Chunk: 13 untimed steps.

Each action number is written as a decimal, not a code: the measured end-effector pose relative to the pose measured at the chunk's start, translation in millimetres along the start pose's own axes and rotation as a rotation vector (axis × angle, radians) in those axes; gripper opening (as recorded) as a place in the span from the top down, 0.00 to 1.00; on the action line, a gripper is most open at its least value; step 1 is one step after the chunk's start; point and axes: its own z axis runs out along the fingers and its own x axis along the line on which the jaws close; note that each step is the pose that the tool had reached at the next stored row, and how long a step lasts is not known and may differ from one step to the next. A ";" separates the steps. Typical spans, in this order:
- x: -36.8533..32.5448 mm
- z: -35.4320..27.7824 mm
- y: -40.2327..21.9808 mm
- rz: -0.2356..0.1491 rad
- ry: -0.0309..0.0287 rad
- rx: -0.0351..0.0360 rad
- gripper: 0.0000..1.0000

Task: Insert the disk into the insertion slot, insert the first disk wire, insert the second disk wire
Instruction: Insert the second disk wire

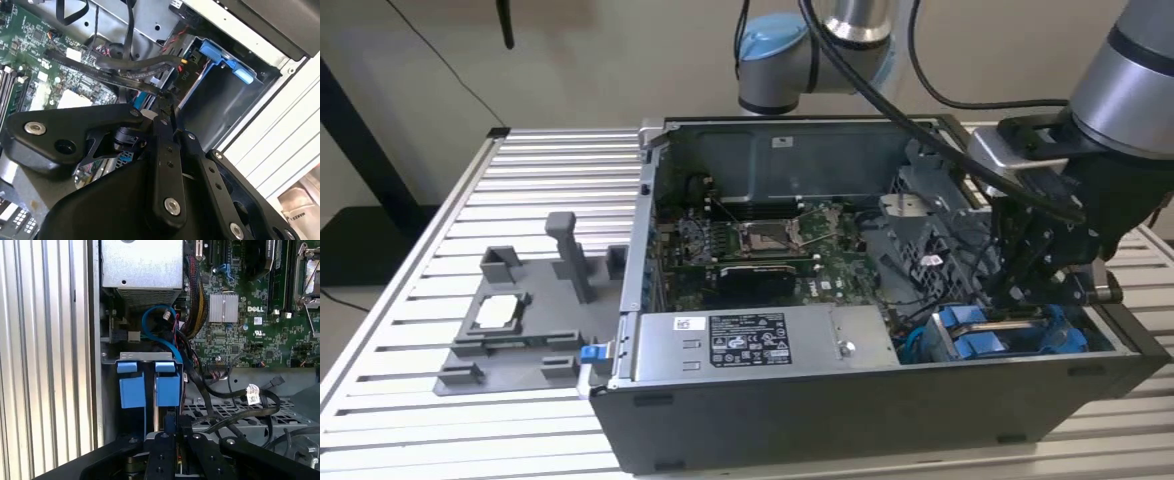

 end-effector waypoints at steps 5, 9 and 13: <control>0.2 2.0 -0.2 0.008 0.0005 0.0006 0.84; 0.5 3.5 -1.4 0.013 0.0007 0.0010 0.84; 0.6 5.0 -1.9 0.017 0.0007 0.0013 0.84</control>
